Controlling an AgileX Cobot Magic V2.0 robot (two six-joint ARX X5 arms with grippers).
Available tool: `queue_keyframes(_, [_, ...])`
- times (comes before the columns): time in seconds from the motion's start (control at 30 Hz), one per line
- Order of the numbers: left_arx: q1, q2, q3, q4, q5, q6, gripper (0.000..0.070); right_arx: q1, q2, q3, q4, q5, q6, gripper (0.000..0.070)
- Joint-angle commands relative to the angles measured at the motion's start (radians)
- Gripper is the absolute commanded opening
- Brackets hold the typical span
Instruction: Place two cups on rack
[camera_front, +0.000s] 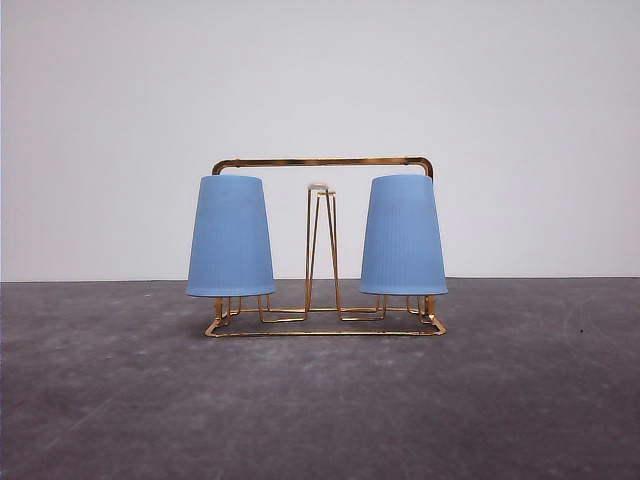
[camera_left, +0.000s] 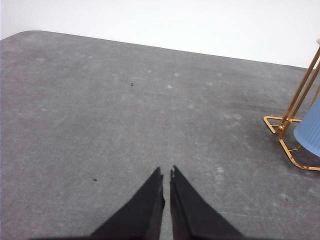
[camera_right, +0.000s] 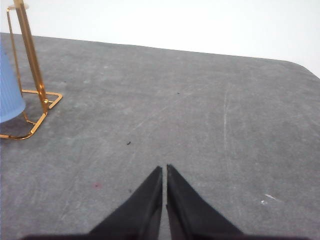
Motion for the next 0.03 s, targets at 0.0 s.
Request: queue_keyframes(0.0, [0.000,-0.002,-0.015,-0.005,-0.003,0.000,0.0003,0.002,-0.002,-0.004,0.013,-0.002,0.003,0.0012])
